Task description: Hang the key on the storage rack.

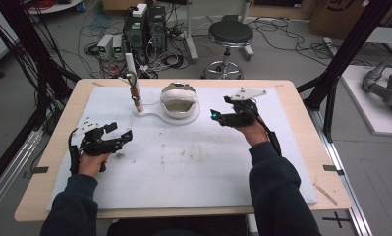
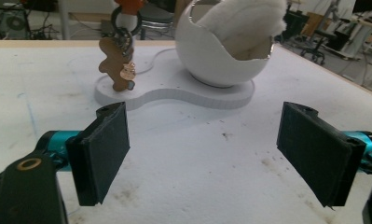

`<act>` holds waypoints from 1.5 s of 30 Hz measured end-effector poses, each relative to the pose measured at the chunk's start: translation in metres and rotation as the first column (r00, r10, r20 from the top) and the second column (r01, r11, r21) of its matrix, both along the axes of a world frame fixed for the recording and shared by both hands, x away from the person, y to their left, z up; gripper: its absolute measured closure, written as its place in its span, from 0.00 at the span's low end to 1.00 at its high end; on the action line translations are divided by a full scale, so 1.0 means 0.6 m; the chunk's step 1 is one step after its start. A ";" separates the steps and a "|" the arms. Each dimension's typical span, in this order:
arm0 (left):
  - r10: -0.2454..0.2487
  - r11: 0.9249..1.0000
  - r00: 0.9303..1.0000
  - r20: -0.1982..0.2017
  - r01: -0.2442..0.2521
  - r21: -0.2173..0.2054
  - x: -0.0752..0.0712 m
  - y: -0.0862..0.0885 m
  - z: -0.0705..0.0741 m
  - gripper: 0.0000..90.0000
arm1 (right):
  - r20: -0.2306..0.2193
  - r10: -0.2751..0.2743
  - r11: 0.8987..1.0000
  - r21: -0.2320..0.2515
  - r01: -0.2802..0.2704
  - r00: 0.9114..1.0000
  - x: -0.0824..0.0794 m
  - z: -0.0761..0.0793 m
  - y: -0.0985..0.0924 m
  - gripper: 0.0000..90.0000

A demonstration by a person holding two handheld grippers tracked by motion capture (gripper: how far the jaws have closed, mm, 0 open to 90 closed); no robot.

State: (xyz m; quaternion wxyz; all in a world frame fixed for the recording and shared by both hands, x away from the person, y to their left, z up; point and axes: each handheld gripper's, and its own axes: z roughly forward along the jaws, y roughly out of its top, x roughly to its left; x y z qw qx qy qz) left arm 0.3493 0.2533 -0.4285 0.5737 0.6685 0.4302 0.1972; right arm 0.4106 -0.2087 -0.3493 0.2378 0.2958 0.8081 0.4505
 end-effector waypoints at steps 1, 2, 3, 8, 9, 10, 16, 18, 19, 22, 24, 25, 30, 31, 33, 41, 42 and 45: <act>0.001 1.000 1.000 0.004 -0.001 0.014 0.000 -0.002 0.000 0.19 | 0.010 -0.014 1.000 0.004 0.014 1.000 -0.018 -0.018 -0.026 0.29; 0.002 1.000 1.000 0.015 -0.002 0.026 0.000 -0.003 0.000 0.19 | 0.013 -0.021 1.000 0.008 0.021 1.000 -0.027 -0.028 -0.039 0.28; 0.003 0.999 0.999 0.038 -0.004 0.033 -0.001 -0.004 0.001 0.19 | 0.010 -0.027 1.000 0.012 0.027 1.000 -0.036 -0.038 -0.053 0.28; 0.010 0.999 0.997 0.073 -0.013 0.038 0.000 -0.004 0.001 0.19 | -0.022 -0.087 0.995 0.037 0.087 0.996 -0.069 -0.082 -0.116 0.25; 0.013 0.999 0.998 0.068 -0.016 0.033 0.001 -0.004 0.001 0.19 | -0.022 -0.087 0.995 0.037 0.087 0.996 -0.069 -0.082 -0.116 0.25; 0.013 1.000 0.998 0.058 -0.015 0.027 0.001 -0.004 0.001 0.19 | -0.030 -0.107 0.993 0.042 0.108 0.994 -0.074 -0.088 -0.126 0.24; 0.004 1.000 0.998 0.055 -0.004 -0.004 -0.001 -0.011 0.008 0.19 | -0.049 -0.171 0.983 0.051 0.174 0.984 -0.088 -0.100 -0.166 0.23; 0.001 1.000 0.998 0.065 0.000 -0.007 -0.002 -0.015 0.011 0.19 | -0.061 -0.187 0.981 0.048 0.190 0.981 -0.087 -0.102 -0.170 0.23; -0.001 1.000 0.998 0.068 0.001 0.000 -0.003 -0.016 0.012 0.19 | -0.071 -0.190 0.980 0.043 0.193 0.979 -0.086 -0.103 -0.173 0.23; -0.006 1.000 0.998 0.063 0.005 0.007 -0.004 -0.018 0.012 0.19 | -0.080 -0.200 0.978 0.039 0.203 0.977 -0.086 -0.105 -0.176 0.23; -0.012 1.000 0.998 0.062 0.011 0.010 -0.004 -0.018 0.012 0.19 | -0.087 -0.206 0.977 0.042 0.210 0.975 -0.087 -0.105 -0.177 0.23; -0.014 1.000 0.998 0.062 0.013 0.010 -0.004 -0.019 0.011 0.19 | -0.085 -0.208 0.976 0.046 0.213 0.974 -0.089 -0.104 -0.178 0.23; -0.016 1.000 0.998 0.056 0.015 0.016 -0.004 -0.019 0.011 0.19 | -0.081 -0.216 0.973 0.066 0.222 0.973 -0.093 -0.101 -0.181 0.23; -0.015 1.000 0.998 0.055 0.014 0.016 -0.004 -0.019 0.011 0.19 | -0.081 -0.217 0.973 0.066 0.222 0.973 -0.093 -0.101 -0.182 0.23; -0.018 1.000 0.998 0.056 0.017 0.024 -0.004 -0.020 0.011 0.19 | -0.080 -0.217 0.973 0.065 0.223 0.973 -0.093 -0.101 -0.182 0.23; -0.026 0.999 0.998 0.049 0.023 0.047 -0.004 -0.022 0.010 0.19 | -0.083 -0.215 0.973 0.072 0.221 0.973 -0.092 -0.105 -0.180 0.23; -0.026 0.999 0.998 0.049 0.023 0.047 -0.004 -0.022 0.010 0.19 | -0.083 -0.215 0.973 0.072 0.221 0.973 -0.092 -0.105 -0.180 0.23; -0.027 0.998 0.999 0.045 0.024 0.053 -0.004 -0.023 0.008 0.19 | -0.080 -0.219 0.971 0.074 0.225 0.972 -0.091 -0.105 -0.182 0.23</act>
